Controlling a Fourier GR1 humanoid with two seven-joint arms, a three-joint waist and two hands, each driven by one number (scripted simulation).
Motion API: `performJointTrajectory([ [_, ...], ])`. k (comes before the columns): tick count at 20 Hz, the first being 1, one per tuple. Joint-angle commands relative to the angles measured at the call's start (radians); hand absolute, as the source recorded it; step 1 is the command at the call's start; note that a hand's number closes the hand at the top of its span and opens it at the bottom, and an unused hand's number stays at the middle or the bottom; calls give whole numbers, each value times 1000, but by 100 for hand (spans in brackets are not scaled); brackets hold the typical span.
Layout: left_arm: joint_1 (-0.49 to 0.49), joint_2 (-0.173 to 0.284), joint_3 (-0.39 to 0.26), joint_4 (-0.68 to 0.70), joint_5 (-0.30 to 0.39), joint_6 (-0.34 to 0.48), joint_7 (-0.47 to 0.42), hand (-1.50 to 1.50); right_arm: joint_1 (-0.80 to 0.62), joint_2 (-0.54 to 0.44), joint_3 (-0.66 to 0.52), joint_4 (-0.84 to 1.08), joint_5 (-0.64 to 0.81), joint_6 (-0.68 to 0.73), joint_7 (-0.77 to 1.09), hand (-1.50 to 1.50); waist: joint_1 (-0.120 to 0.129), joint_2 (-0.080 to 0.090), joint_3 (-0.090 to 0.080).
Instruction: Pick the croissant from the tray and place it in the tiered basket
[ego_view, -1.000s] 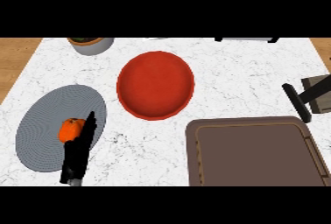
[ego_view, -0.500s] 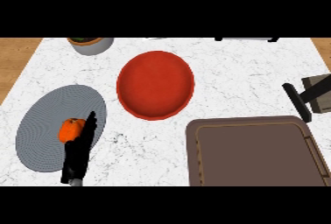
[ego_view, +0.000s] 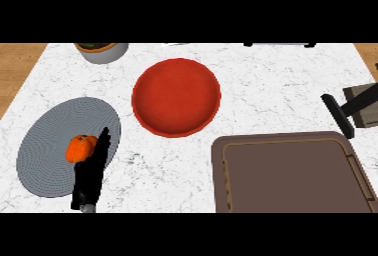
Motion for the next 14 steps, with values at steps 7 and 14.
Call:
performJointTrajectory([
  [7,-4,18,13,-37,-3,-10,65,0,-38,30,-58,230,4,-269,-36,150,-1,1,0],
  [14,19,-22,-6,9,-19,8,2,0,-19,120,-225,286,-117,-544,-77,-150,4,6,1],
])
